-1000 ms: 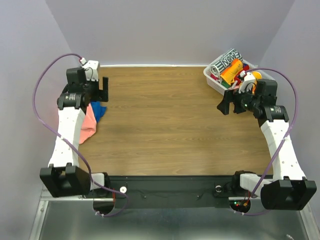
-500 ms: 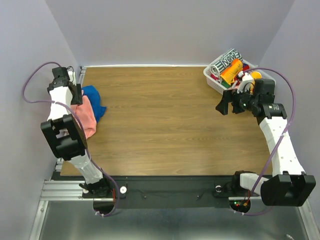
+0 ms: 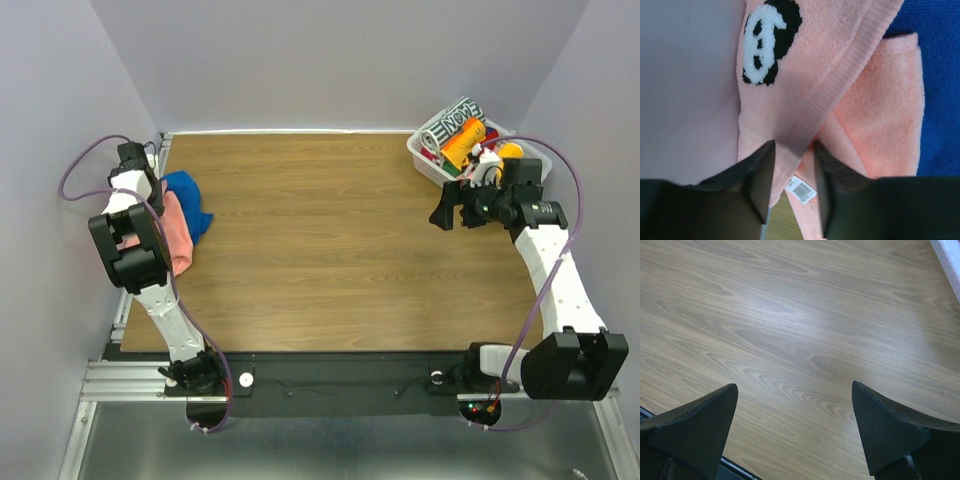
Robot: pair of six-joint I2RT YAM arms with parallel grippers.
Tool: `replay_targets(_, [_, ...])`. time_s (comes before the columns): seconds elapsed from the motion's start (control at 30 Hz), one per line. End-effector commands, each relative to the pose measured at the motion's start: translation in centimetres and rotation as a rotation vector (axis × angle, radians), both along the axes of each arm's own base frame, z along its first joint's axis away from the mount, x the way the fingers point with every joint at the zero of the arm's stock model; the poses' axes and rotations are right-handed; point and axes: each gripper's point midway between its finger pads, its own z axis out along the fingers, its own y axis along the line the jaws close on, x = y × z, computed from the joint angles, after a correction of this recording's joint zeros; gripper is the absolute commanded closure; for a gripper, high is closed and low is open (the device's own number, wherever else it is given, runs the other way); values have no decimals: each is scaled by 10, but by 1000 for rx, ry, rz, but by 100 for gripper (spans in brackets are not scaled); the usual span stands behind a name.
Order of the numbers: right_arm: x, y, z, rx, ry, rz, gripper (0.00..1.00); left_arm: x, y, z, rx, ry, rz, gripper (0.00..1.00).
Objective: Roll the towels
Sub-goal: Grab a towel with the left arm
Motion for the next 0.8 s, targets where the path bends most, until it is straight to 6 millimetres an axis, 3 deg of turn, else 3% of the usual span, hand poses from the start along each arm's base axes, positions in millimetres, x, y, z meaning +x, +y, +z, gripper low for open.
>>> replay_targets(0.0, [6, 0, 19, -1, -46, -1, 0, 15, 17, 21, 52, -72, 35, 67])
replay_targets(0.2, [7, 1, 15, 2, -35, 5, 0, 17, 22, 30, 78, -84, 40, 100])
replay_targets(0.33, [8, 1, 17, -2, -42, 6, 0, 19, 26, 54, 87, -121, 51, 100])
replay_targets(0.4, [8, 1, 20, -2, -50, 6, 0, 21, 24, 92, 99, -192, 42, 100])
replay_targets(0.47, [9, 2, 23, 5, -58, 14, 0, 24, 17, 146, 101, -278, 14, 100])
replay_targets(0.5, [9, 3, 24, 9, -59, 16, 0, 26, 6, 180, 83, -348, -25, 100])
replay_targets(0.53, [9, 4, 26, 15, -60, 21, 0, 32, 3, 238, 105, -463, -51, 100])
replay_targets(0.6, [10, 7, 29, 26, -66, 33, 0, 27, -25, 283, 62, -515, -130, 100])
replay_targets(0.63, [10, 7, 30, 29, -66, 34, 0, 19, -40, 334, 77, -607, -170, 100])
replay_targets(0.73, [12, 9, 38, 36, -85, 42, 0, 14, -93, 388, 82, -735, -304, 100])
replay_targets(0.77, [13, 9, 40, 41, -87, 40, 0, 0, -114, 411, 97, -792, -343, 100])
